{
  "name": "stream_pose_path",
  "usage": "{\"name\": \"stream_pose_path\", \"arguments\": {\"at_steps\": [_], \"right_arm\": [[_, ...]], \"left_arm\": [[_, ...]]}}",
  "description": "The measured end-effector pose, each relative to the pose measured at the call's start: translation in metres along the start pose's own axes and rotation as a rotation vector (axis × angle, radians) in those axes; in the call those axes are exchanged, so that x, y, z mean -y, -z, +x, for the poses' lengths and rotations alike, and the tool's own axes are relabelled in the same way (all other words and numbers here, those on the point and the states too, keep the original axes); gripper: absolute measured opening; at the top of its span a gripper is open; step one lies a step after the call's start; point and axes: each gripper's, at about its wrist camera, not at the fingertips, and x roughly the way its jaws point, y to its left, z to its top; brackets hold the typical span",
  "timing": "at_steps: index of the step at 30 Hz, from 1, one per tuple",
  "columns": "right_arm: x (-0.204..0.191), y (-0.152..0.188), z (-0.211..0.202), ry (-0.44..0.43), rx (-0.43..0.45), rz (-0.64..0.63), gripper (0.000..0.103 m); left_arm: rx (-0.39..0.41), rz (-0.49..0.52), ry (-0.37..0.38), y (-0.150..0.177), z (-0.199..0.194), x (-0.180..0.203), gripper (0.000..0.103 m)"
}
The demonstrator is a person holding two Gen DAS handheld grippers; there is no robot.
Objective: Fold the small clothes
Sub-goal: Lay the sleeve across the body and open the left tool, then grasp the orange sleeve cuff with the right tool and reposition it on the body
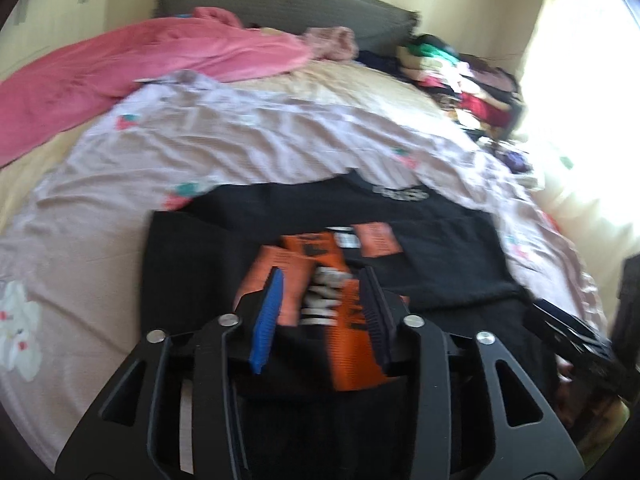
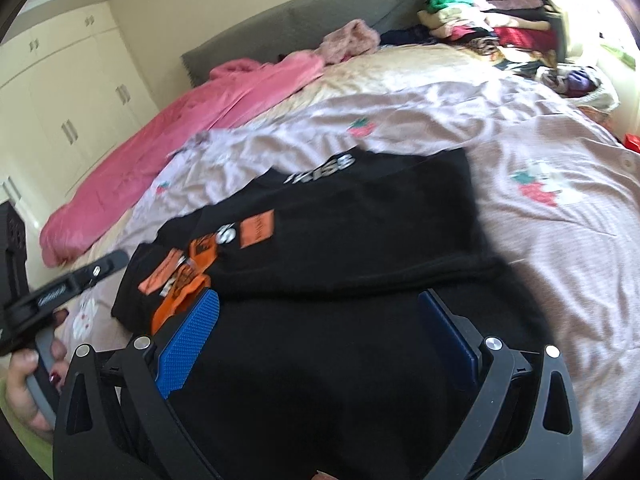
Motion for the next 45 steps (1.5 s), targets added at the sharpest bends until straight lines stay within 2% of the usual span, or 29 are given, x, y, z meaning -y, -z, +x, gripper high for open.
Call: {"name": "stream_pose_path", "arguments": {"at_steps": [1, 3, 5, 8, 17, 20, 21, 22, 24, 27, 29, 31, 32, 33, 34, 39, 45], "right_arm": [[-0.008, 0.002, 0.005, -0.011, -0.013, -0.014, 0.099], [-0.026, 0.005, 0.014, -0.040, -0.043, -0.046, 0.099], [-0.043, 0.008, 0.023, -0.067, -0.072, -0.076, 0.099], [-0.062, 0.010, 0.036, -0.095, -0.104, -0.104, 0.099], [-0.093, 0.013, 0.072, -0.126, -0.191, -0.115, 0.098], [-0.098, 0.013, 0.081, -0.129, -0.202, -0.109, 0.098], [-0.101, 0.013, 0.085, -0.127, -0.206, -0.105, 0.095], [-0.101, 0.013, 0.087, -0.127, -0.209, -0.100, 0.086], [-0.103, 0.012, 0.095, -0.131, -0.224, -0.079, 0.075], [-0.103, 0.013, 0.105, -0.132, -0.238, -0.061, 0.068], [-0.105, 0.014, 0.108, -0.149, -0.244, -0.067, 0.056], [-0.109, 0.014, 0.109, -0.161, -0.239, -0.084, 0.036], [-0.111, 0.014, 0.108, -0.163, -0.230, -0.098, 0.029], [-0.115, 0.014, 0.105, -0.173, -0.215, -0.117, 0.015], [-0.117, 0.013, 0.102, -0.174, -0.199, -0.132, 0.010], [-0.124, 0.003, 0.077, -0.172, -0.095, -0.208, 0.008], [-0.112, -0.033, 0.048, -0.142, 0.019, -0.244, 0.008]], "left_arm": [[0.006, -0.005, -0.028, 0.000, 0.000, -0.007, 0.038], [0.025, -0.023, -0.090, 0.000, 0.001, -0.023, 0.049], [0.040, -0.051, -0.132, 0.001, 0.002, -0.040, 0.051], [0.037, -0.093, -0.159, 0.004, 0.003, -0.059, 0.058], [0.065, -0.098, -0.187, 0.009, 0.005, -0.070, 0.058], [0.082, -0.089, -0.201, 0.011, 0.005, -0.072, 0.067], [0.087, -0.088, -0.205, 0.011, 0.005, -0.073, 0.067], [0.090, -0.087, -0.207, 0.011, 0.006, -0.074, 0.067], [0.093, -0.090, -0.206, 0.012, 0.006, -0.076, 0.067], [0.102, -0.099, -0.200, 0.013, 0.005, -0.079, 0.067], [0.109, -0.099, -0.199, 0.013, 0.004, -0.080, 0.067], [0.111, -0.094, -0.198, 0.013, 0.004, -0.080, 0.067], [0.111, -0.092, -0.198, 0.013, 0.004, -0.080, 0.067], [0.112, -0.093, -0.197, 0.013, 0.004, -0.080, 0.067], [0.112, -0.095, -0.195, 0.013, 0.004, -0.080, 0.067], [0.124, -0.095, -0.181, 0.015, 0.002, -0.082, 0.067], [0.143, -0.106, -0.192, 0.016, -0.005, -0.084, 0.067]]}}
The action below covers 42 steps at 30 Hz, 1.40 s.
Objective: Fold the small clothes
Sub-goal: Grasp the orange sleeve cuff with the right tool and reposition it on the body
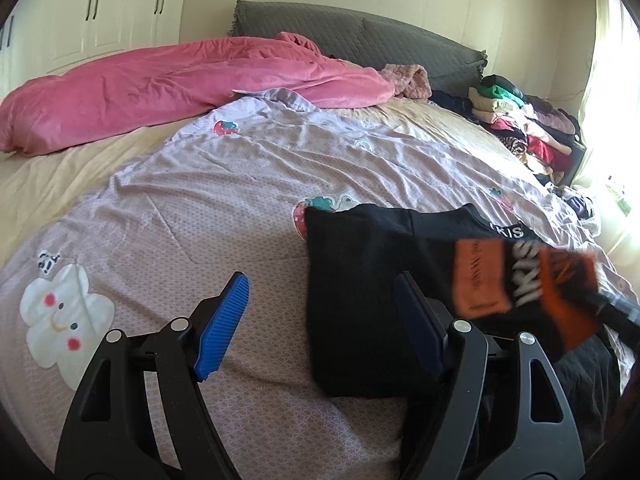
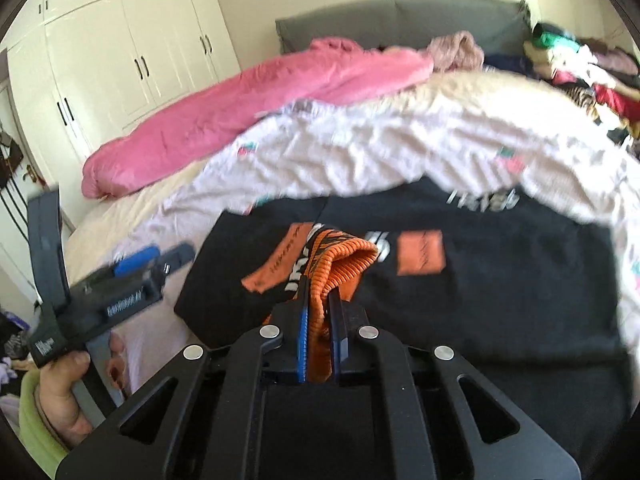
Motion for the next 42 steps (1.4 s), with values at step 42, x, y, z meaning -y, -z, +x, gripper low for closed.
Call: {"name": "stream_pose_path", "arguments": {"at_steps": [42], "right_arm": [[0.172, 0.014, -0.053, 0.315, 0.100, 0.186, 0.006]], "left_arm": [[-0.267, 0.237, 0.161, 0.014, 0.089, 0.148, 0.067]]}}
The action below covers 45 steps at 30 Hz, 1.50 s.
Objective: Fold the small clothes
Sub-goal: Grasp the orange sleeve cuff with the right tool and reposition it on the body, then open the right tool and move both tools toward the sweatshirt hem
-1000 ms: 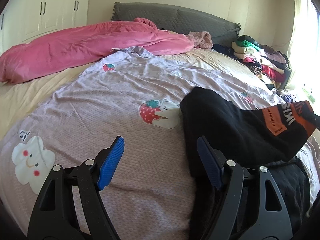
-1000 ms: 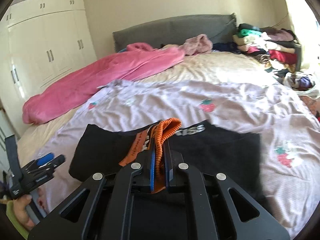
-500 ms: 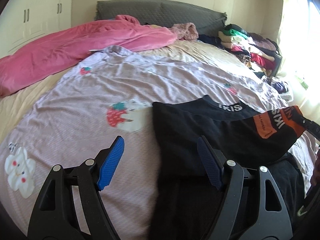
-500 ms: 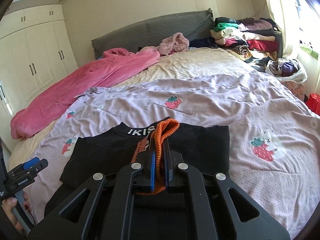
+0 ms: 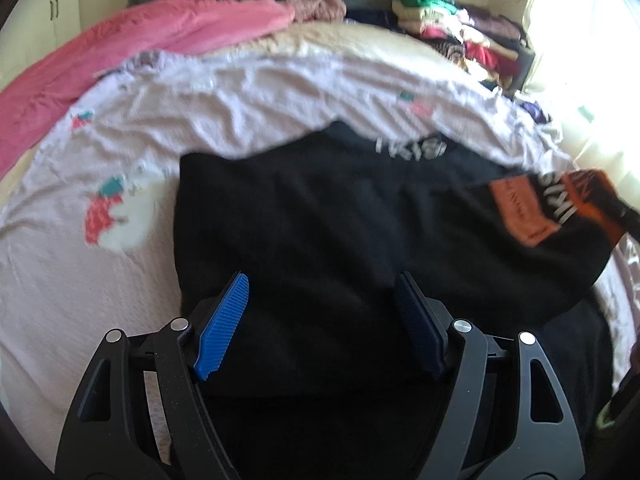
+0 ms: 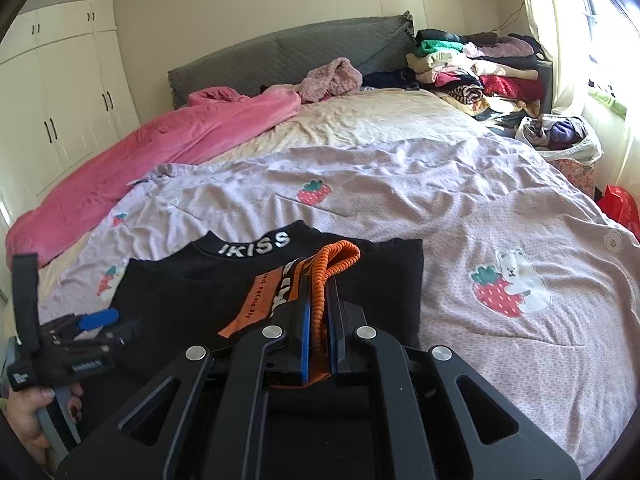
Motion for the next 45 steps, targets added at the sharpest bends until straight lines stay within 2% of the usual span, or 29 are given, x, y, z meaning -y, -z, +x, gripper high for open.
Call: {"name": "stream_pose_path", "arguments": {"at_steps": [2, 6, 10, 19, 22, 26, 30, 35, 38, 45], "right_arm": [[0.003, 0.003, 0.003, 0.018, -0.011, 0.006, 0.007], [0.014, 0.007, 0.000, 0.119, -0.001, 0.030, 0.009], [0.013, 0.014, -0.007, 0.091, -0.001, 0.042, 0.013], [-0.051, 0.028, 0.016, -0.011, -0.119, -0.136, 0.027], [-0.065, 0.032, 0.025, -0.025, -0.150, -0.179, 0.027], [-0.063, 0.039, 0.038, 0.013, -0.215, -0.187, 0.034], [-0.047, 0.048, 0.047, 0.007, -0.280, -0.136, 0.032], [-0.056, 0.053, 0.049, 0.053, -0.280, -0.181, 0.034], [-0.056, 0.053, 0.045, 0.051, -0.275, -0.175, 0.034], [-0.058, 0.052, 0.027, 0.021, -0.241, -0.158, 0.047]], "left_arm": [[0.000, -0.001, 0.008, 0.004, 0.003, -0.004, 0.067], [0.006, -0.008, 0.022, 0.005, 0.001, -0.010, 0.067], [0.013, -0.005, 0.024, 0.007, 0.001, -0.011, 0.067], [0.004, 0.006, 0.023, 0.009, -0.002, -0.011, 0.067], [0.004, 0.009, 0.028, 0.009, -0.003, -0.012, 0.067], [0.000, 0.012, 0.030, 0.010, -0.004, -0.012, 0.067], [-0.003, 0.011, 0.040, 0.012, -0.007, -0.012, 0.067], [-0.004, 0.011, 0.047, 0.014, -0.009, -0.014, 0.067], [-0.003, 0.004, 0.055, 0.015, -0.011, -0.015, 0.067], [0.004, 0.001, 0.052, 0.019, -0.020, -0.017, 0.067]]}}
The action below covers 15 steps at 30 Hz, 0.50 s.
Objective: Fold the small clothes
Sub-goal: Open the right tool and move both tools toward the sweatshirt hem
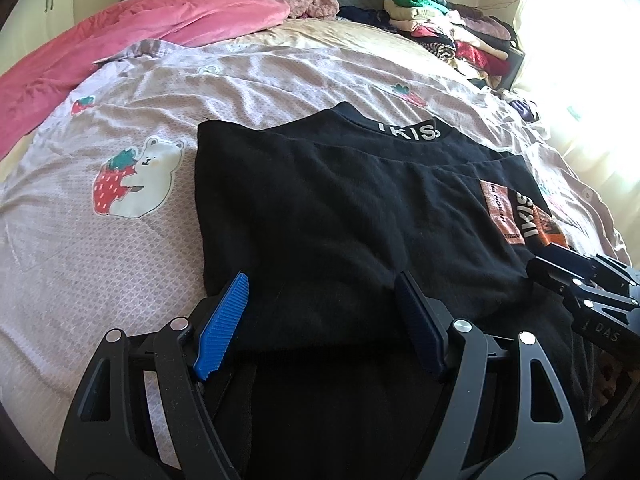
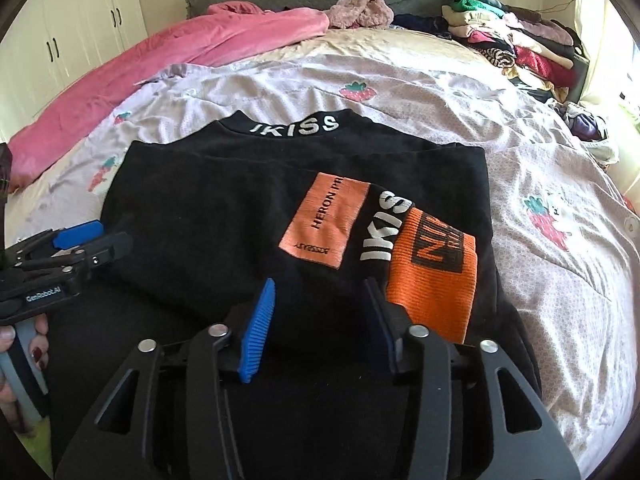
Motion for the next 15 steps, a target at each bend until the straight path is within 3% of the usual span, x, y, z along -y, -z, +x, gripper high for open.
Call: {"name": "stream_pose_path", "arguments": {"at_steps": [2, 4, 7, 13, 15], "right_arm": [[-0.001, 0.000, -0.004, -0.002, 0.014, 0.004, 0.052], [-0.002, 0.000, -0.008, 0.009, 0.027, 0.012, 0.069], [-0.002, 0.000, -0.013, 0.027, 0.047, 0.024, 0.082], [0.002, 0.002, -0.028, 0.051, 0.076, 0.040, 0.090], [0.003, 0.003, -0.032, 0.057, 0.085, 0.044, 0.090]], "left_arm": [[0.004, 0.000, 0.000, 0.001, -0.003, 0.000, 0.067], [0.009, 0.002, -0.001, 0.003, -0.007, -0.001, 0.068], [0.011, 0.010, -0.010, 0.006, -0.011, -0.001, 0.068], [0.025, 0.035, -0.044, 0.013, -0.022, 0.000, 0.070], [0.030, 0.033, -0.048, 0.014, -0.026, -0.001, 0.075]]}}
